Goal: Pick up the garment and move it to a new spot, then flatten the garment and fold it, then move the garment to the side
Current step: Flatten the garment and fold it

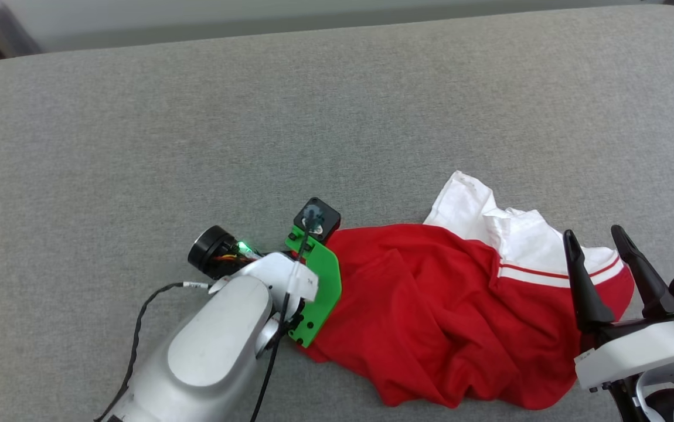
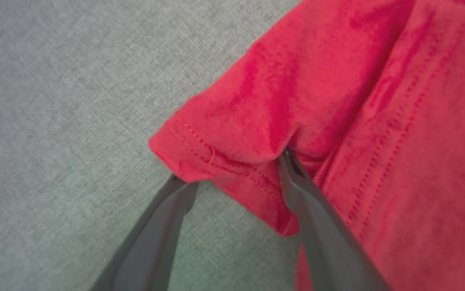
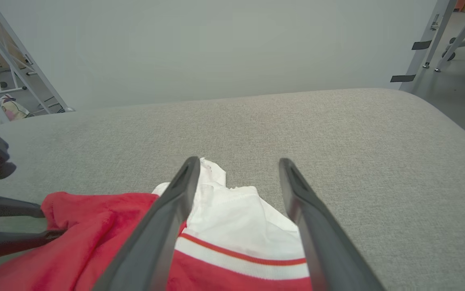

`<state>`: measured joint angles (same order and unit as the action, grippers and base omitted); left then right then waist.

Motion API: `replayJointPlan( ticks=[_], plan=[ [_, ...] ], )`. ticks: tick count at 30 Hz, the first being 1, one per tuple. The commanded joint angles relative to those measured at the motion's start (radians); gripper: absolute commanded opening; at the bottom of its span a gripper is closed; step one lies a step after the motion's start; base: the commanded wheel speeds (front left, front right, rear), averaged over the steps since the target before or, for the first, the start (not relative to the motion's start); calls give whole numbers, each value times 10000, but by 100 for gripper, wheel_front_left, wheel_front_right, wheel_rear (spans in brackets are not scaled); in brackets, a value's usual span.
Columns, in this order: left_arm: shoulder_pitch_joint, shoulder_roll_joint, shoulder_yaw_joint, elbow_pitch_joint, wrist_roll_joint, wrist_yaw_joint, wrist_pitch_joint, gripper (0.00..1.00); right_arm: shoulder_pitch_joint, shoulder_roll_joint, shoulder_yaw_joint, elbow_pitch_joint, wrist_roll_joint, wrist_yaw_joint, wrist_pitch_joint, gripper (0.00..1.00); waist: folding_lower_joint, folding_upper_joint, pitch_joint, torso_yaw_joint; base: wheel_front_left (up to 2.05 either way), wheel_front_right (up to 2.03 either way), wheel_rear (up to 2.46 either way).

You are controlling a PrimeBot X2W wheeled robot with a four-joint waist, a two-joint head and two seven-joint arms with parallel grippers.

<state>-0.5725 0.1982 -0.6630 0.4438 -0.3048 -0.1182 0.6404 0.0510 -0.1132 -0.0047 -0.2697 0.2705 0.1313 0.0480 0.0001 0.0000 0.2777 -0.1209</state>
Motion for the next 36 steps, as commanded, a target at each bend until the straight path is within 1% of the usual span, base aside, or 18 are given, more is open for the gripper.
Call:
replayJointPlan(
  ticks=[1,2,4,5,7,10,15,19,22,25,27,29,33,36],
  plan=[
    [362,128,-432,445,-103,-95,345,4,-192,19,13,47,40,-6,-78,100,-1,0,80,-109,0,0,0],
    [301,198,-596,387,-177,-106,343,0,-199,41,16,77,62,-6,-75,100,-1,0,70,-106,0,0,0],
    [160,356,-763,243,-236,-115,109,0,-217,76,-6,124,120,-6,-108,100,-1,0,35,-69,0,0,0],
    [23,507,-668,84,-255,-115,-357,0,-202,109,-68,174,153,-6,-109,100,-1,0,-49,24,0,0,0],
    [-91,676,-418,-143,-201,81,-918,0,-177,141,-129,200,174,-6,-111,100,-1,0,-156,147,0,0,0],
    [-71,1039,8,-622,-117,526,-1629,0,-122,169,-165,244,185,-6,-77,100,-1,0,-409,355,0,0,0],
    [625,1745,617,-1754,-205,1217,-2114,0,54,235,-265,305,158,-6,34,100,-1,0,-907,706,0,0,0],
    [2130,2316,1173,-3012,-637,1993,-2043,0,284,320,-331,284,119,-6,156,100,-1,0,-1306,912,0,0,0],
    [3513,2570,1551,-3827,-1075,2633,-1918,0,443,367,-419,263,107,-6,211,100,-1,0,-1464,1043,0,0,0],
    [5053,2608,1902,-4372,-1626,3277,-1926,0,606,417,-488,236,82,-6,276,100,-1,0,-1643,1204,0,0,0],
    [5879,2491,2039,-4485,-1968,3574,-2000,0,689,448,-522,187,68,-6,337,100,-1,0,-1719,1309,0,0,0],
    [6528,2304,2129,-4411,-2278,3783,-2118,0,748,469,-520,153,43,-6,413,100,-1,0,-1823,1392,0,0,0],
    [7421,1844,2315,-3825,-2891,3998,-2410,0,820,506,-484,46,-24,-6,570,100,-1,0,-2007,1473,0,0,0],
    [7578,1563,2374,-3480,-3065,3951,-2823,0,874,524,-508,-42,-62,-6,640,100,-1,0,-2077,1531,0,0,0]
  ],
)
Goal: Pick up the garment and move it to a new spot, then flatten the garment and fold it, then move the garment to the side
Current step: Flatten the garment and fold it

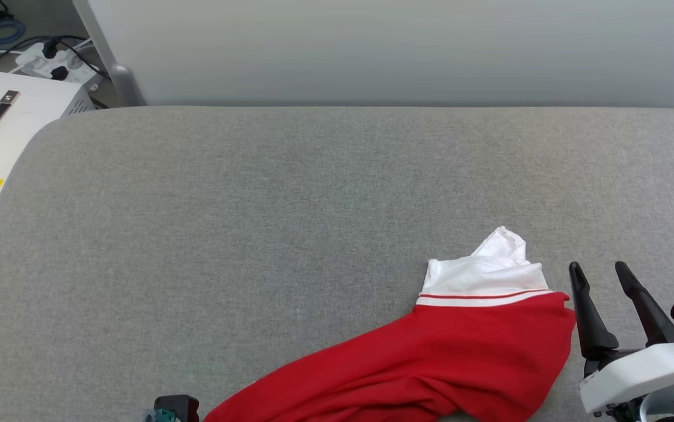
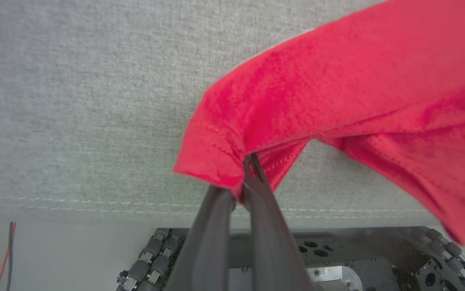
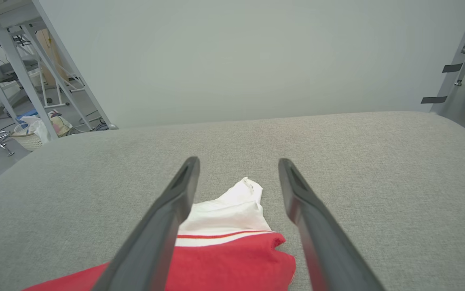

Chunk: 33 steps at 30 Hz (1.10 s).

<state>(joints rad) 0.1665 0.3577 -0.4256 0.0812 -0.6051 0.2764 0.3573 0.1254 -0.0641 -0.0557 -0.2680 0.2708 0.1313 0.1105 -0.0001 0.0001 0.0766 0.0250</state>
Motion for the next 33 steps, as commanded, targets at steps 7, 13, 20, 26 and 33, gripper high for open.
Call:
replayJointPlan(
  ticks=[7,13,20,26,33],
  plan=[
    [-529,-417,-16,22,340,-296,-1434,100,241,60,-88,-304,-192,-6,154,100,1,-1,-174,184,0,0,0],
    [-1385,-367,-128,-738,894,-587,-2251,100,243,86,-112,-433,-223,-6,251,100,1,-1,-207,134,0,0,0],
    [-2953,-570,-639,-1229,1499,-1133,-2556,100,128,104,-193,-535,-233,-6,309,100,1,-1,-24,-45,0,0,0],
    [-4546,-976,-1746,-497,1584,-2340,-1672,100,-78,111,-149,-620,-255,-6,361,100,1,-1,421,-353,0,0,0],
    [-6157,-1267,-3153,975,1444,-3656,530,100,-433,19,-67,-489,-143,-6,336,100,1,-1,1132,-767,0,0,0]
  ],
)
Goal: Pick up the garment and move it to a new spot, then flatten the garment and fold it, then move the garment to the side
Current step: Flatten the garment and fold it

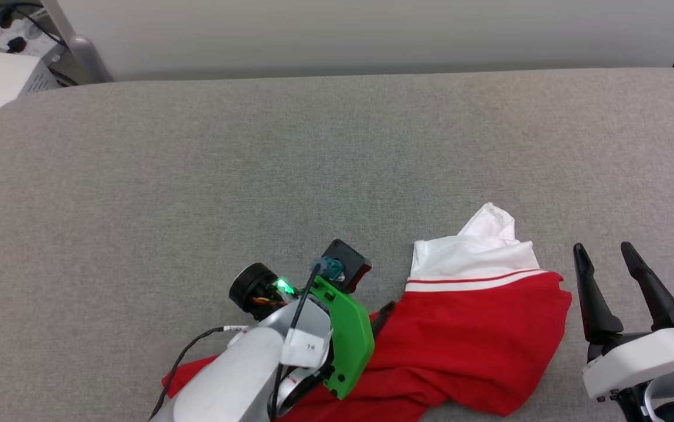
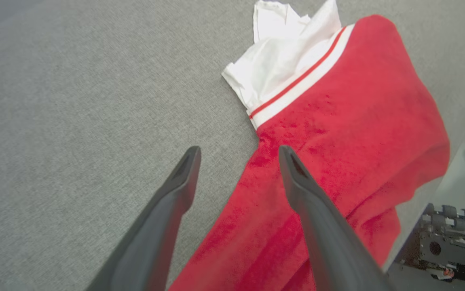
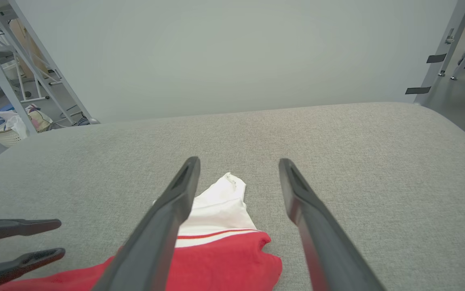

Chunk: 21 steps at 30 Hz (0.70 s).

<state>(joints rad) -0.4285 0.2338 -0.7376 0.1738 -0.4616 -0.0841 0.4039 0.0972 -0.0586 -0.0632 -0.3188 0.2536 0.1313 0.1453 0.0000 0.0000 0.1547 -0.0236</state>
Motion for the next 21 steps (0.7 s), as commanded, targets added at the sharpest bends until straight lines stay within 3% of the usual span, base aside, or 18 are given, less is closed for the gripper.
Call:
replayJointPlan(
  ticks=[1,10,13,14,15,16,19,21],
  plan=[
    [-398,-81,-206,302,-121,-157,431,100,-210,-63,51,65,59,-6,-39,100,0,0,450,-355,0,0,0],
    [-1816,8,-1657,2030,-350,-447,1895,100,-551,-81,233,549,285,-6,-283,100,0,0,1020,-938,0,0,0],
    [-2126,102,-2622,2449,-537,-459,2440,100,-617,-72,278,687,338,-6,-365,100,0,0,1062,-1049,0,0,0],
    [-2244,153,-2934,2492,-573,-461,2527,50,-628,-70,281,719,349,-6,-381,100,0,0,1069,-1063,0,0,0],
    [-2387,224,-3317,2542,-615,-461,2574,20,-646,-69,283,756,356,-6,-397,100,0,0,1078,-1080,0,0,0],
    [-2457,265,-3599,2595,-741,-462,2626,0,-662,-68,288,786,358,-6,-405,100,0,0,1076,-1090,0,0,0],
    [-2756,406,-4265,2739,-1092,-463,2453,0,-722,-59,343,871,372,-6,-431,100,0,0,1033,-1093,0,0,0],
    [-2912,404,-4110,2870,-1181,-455,1892,0,-722,-53,332,903,378,-6,-449,100,0,0,981,-1049,0,0,0]
  ],
)
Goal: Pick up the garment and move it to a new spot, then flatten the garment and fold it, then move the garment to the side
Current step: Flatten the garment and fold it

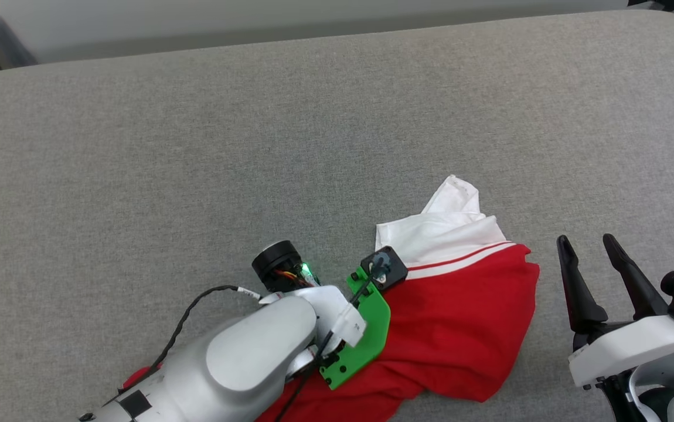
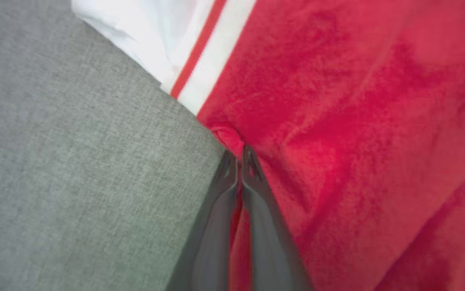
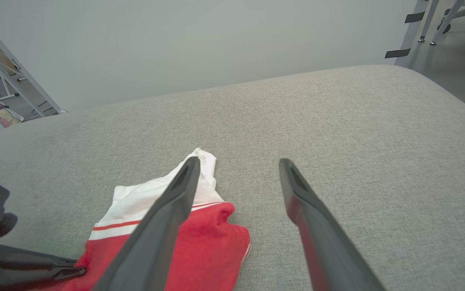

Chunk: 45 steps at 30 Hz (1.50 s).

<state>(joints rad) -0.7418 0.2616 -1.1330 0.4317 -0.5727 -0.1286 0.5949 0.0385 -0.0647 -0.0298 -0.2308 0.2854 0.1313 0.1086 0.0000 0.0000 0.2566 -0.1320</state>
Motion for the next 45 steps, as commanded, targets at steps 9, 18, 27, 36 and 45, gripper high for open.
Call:
replayJointPlan(
  ticks=[9,18,27,36,45],
  plan=[
    [258,401,1779,-15,-172,1871,-3089,0,120,54,-235,87,38,-6,42,100,0,0,-477,486,0,0,0],
    [1414,1768,3137,-1576,-395,3761,-4053,0,302,77,-427,-24,-17,-6,261,100,0,0,-720,1109,0,0,0],
    [4474,2543,3963,-2527,-1644,5310,-4091,0,389,93,-514,26,0,-6,576,100,0,0,-732,1348,0,0,0],
    [5703,1314,3757,-2255,-2465,5001,-4765,40,452,104,-642,14,-74,-6,716,100,0,0,-1065,1451,0,0,0],
    [5397,1153,4255,-2637,-1813,5081,-6827,100,602,115,-729,-4,-99,-6,762,100,0,0,-1536,1456,0,0,0]
  ],
)
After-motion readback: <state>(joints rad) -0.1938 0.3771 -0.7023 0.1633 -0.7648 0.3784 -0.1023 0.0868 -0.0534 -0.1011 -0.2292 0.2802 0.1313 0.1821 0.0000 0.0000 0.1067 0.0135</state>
